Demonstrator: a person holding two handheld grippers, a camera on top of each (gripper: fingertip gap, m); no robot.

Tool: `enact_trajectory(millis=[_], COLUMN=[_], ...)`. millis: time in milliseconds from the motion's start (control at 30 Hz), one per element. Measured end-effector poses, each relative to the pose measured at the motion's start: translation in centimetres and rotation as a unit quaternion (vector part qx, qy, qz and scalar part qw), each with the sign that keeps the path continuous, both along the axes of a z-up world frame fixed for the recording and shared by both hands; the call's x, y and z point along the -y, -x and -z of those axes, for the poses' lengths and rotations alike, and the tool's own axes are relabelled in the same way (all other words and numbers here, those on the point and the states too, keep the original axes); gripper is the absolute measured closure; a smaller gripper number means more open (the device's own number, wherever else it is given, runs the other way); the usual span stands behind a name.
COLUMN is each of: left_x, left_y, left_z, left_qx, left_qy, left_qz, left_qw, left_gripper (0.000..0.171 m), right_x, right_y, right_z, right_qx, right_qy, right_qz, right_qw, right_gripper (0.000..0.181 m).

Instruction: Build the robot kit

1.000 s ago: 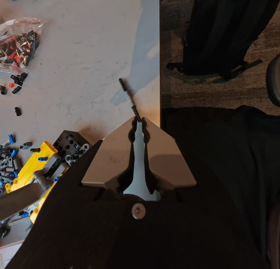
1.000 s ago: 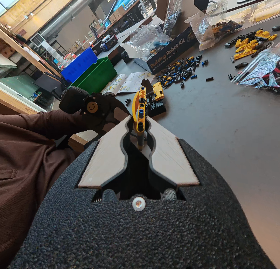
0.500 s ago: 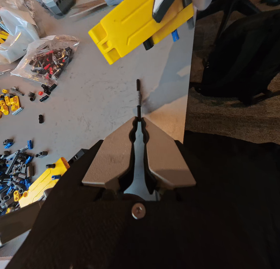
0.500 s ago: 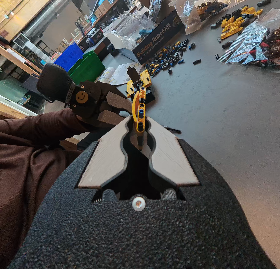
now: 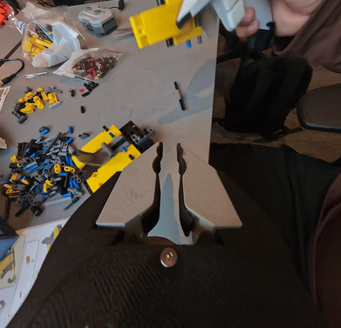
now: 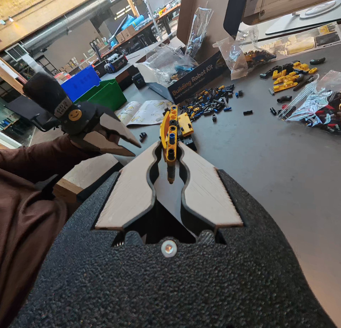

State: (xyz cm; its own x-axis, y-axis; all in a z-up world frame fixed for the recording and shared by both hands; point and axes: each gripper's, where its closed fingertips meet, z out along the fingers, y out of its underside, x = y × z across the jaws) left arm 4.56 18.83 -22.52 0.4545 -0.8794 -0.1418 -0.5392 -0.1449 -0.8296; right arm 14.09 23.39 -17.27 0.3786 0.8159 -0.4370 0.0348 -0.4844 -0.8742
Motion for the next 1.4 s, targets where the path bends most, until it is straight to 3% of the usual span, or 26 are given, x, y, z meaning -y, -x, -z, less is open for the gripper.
enact_trajectory(millis=[133,300,533,700,833,1133,1400], left_x=[5.1,12.1,16.3,15.8,15.3,13.9,13.1], left_y=[1.5,1.7,3.7,4.7,3.7,2.1,1.8], left_z=[-0.3,0.4,3.1,6.1,6.0,5.0,7.2], left_qx=[0.055,0.147,0.129,0.058,0.051,0.054,0.037], left_qy=[0.021,0.049,0.081,0.018,0.008,-0.014,0.018], left_qz=[0.033,0.075,0.076,0.105,0.145,0.185,0.180], left_qw=[0.998,0.985,0.985,0.993,0.988,0.981,0.983], left_gripper=[0.162,0.158,0.145,0.145,0.143,0.143,0.143], right_x=[0.4,0.5,0.3,-1.4,-2.2,-0.1,0.1], right_y=[1.0,3.4,5.3,4.8,4.0,2.7,2.9], right_z=[-2.2,-2.8,-3.9,-2.3,-2.2,0.0,0.6], right_qx=[-0.041,-0.038,-0.013,0.037,0.070,0.143,0.137], right_qy=[-0.029,-0.072,-0.151,-0.191,-0.228,-0.247,-0.237], right_qz=[0.025,0.050,0.084,0.179,0.238,0.245,0.212], right_qw=[0.998,0.995,0.985,0.965,0.941,0.927,0.938], right_gripper=[0.168,0.168,0.168,0.168,0.168,0.168,0.168])
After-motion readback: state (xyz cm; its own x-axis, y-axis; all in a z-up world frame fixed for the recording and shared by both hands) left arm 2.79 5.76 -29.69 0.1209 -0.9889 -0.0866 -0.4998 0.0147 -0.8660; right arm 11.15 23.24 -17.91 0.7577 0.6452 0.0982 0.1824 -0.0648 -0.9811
